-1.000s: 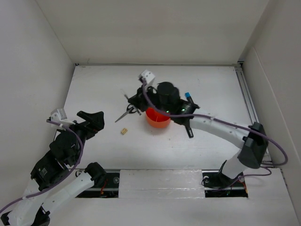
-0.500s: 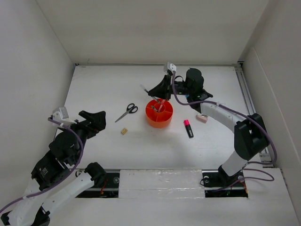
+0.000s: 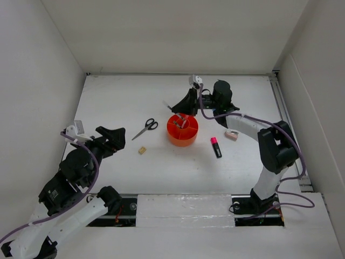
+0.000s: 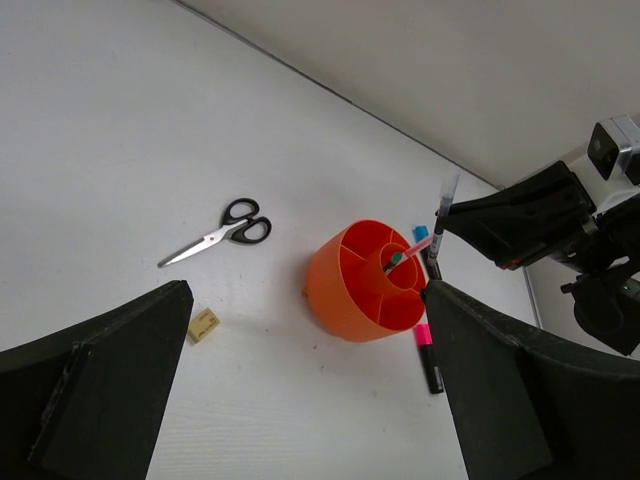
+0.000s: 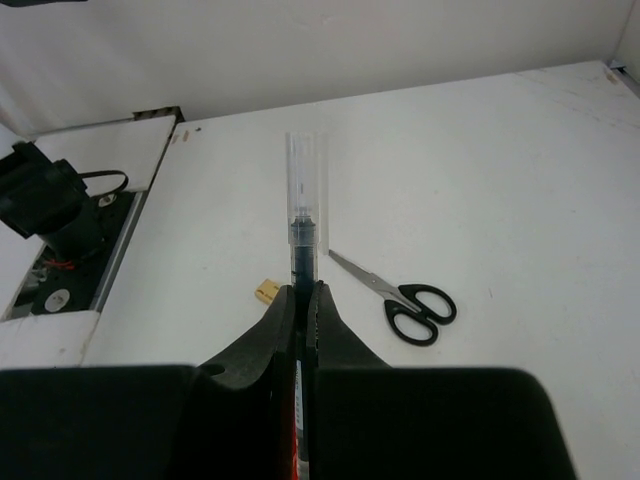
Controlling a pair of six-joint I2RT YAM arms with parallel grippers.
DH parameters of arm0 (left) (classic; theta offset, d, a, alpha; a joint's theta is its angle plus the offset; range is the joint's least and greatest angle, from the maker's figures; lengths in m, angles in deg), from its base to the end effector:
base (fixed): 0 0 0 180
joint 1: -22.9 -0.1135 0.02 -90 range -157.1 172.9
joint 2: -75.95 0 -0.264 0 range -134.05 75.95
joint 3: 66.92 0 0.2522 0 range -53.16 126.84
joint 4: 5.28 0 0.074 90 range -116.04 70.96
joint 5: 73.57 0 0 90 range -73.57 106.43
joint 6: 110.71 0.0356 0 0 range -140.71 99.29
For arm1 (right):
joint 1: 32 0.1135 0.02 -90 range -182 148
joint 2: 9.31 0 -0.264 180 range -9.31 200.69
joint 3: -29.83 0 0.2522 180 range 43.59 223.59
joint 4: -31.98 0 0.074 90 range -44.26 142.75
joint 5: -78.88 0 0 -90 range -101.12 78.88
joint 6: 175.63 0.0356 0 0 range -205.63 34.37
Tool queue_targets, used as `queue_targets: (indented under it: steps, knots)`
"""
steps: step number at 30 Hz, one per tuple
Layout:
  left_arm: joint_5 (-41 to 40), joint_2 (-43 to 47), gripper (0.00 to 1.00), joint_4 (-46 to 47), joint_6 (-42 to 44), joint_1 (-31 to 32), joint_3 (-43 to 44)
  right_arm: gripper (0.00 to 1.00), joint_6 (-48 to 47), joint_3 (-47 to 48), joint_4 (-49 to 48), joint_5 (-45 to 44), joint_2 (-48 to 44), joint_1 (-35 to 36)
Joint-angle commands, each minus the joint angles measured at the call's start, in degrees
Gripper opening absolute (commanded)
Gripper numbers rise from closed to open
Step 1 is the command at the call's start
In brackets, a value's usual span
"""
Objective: Sort the stationery into containers
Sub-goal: Place the pen in the storage box.
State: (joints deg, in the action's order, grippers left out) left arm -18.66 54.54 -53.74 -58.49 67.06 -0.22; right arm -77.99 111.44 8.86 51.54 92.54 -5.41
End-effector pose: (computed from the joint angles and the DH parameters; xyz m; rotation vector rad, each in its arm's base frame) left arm 0.0534 -0.0234 0.3834 -0.3842 1.6047 -0.6033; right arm 0.3445 0.2078 0.2892 -1.1401 1.2618 1.2764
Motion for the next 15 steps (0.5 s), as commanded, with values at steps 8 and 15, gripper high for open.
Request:
queue_targets:
  steps: [8,15]
  knots:
    - [1.8,-0.7,1.0,4.1,2.4,-0.1,-0.1,0.0,4.6,-4.4,-14.9,2.0,3.3,-0.5]
    - [2.8,-0.7,1.0,4.6,3.0,-0.1,-0.7,0.0,8.0,-6.9,-21.2,2.0,4.6,-1.0]
